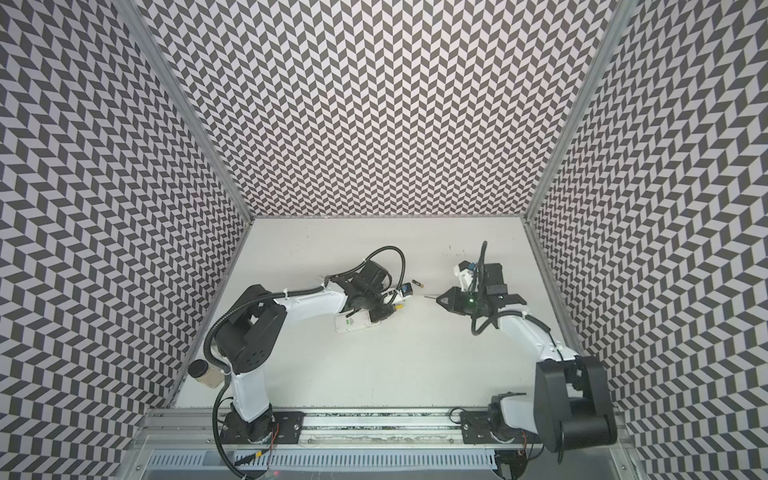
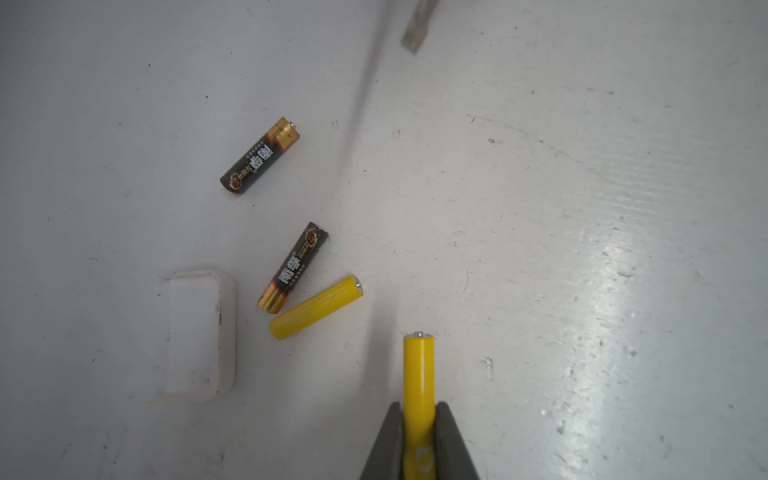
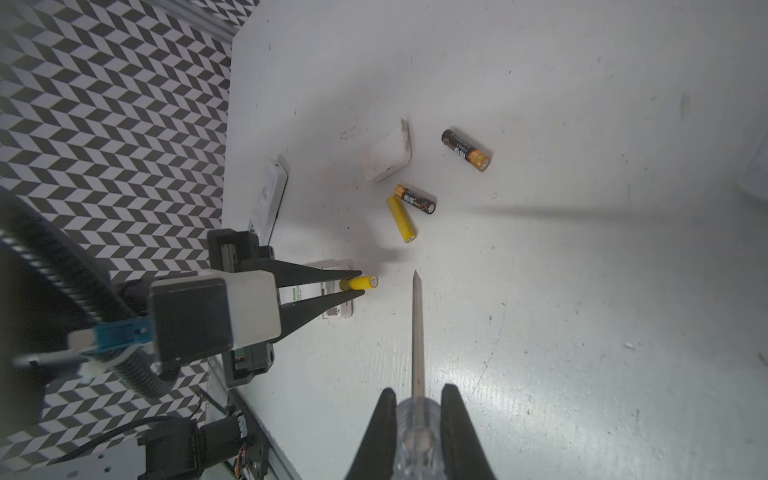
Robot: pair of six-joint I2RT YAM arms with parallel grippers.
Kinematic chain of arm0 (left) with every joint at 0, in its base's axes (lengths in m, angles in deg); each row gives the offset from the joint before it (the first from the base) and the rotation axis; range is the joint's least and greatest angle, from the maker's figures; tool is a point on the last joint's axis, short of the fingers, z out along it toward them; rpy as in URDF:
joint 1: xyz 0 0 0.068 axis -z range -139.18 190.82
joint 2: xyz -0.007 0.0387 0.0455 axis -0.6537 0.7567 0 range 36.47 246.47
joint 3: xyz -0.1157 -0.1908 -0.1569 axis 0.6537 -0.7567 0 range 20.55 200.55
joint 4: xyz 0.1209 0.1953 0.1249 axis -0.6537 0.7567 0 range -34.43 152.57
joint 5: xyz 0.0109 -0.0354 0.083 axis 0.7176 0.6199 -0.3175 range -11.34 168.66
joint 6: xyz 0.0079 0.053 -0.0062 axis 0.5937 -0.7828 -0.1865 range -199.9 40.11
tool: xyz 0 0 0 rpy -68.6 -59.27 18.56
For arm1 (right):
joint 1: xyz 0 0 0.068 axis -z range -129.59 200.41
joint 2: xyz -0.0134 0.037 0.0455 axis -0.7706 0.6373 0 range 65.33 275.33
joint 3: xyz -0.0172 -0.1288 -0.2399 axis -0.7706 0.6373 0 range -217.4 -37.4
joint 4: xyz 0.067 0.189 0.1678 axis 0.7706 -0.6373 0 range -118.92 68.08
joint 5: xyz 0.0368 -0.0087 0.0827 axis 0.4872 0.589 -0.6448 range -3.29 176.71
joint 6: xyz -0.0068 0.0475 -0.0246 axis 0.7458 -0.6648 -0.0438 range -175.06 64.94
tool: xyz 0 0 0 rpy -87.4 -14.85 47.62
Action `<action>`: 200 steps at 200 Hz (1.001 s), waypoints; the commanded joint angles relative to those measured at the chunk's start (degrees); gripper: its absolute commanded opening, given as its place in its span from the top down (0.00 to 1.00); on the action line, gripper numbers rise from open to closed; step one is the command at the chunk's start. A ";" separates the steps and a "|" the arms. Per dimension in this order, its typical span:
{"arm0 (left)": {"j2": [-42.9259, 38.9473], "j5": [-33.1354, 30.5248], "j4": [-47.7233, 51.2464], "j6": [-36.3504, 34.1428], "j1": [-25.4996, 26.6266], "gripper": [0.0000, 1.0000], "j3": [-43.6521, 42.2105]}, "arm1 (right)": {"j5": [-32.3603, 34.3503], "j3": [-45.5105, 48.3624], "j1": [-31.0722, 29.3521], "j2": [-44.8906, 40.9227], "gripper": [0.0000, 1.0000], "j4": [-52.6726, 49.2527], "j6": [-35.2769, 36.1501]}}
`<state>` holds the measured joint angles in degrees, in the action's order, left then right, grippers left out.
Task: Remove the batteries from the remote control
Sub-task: 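Lift and drop the battery with the left gripper while the right withdraws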
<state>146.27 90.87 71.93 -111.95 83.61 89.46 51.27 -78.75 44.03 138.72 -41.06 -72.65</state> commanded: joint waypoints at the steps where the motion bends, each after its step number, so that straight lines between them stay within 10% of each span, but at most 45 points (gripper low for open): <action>1: 1.18 -1.74 -2.88 0.64 0.42 0.83 -0.66 | 5.43 1.17 0.17 -3.34 1.00 5.87 -0.25; 114: -2.90 -5.85 -4.16 -0.02 0.52 0.38 -2.98 | 10.57 11.75 -0.07 -5.76 1.00 29.06 -3.53; 200: -12.06 -7.70 -5.28 1.63 -4.91 0.21 -5.66 | 22.28 16.58 -3.28 4.70 0.92 46.14 -5.80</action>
<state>136.66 83.61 67.79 -111.62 82.01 86.09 69.04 -63.42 41.39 141.16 -5.02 -76.62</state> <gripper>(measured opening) 0.765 0.160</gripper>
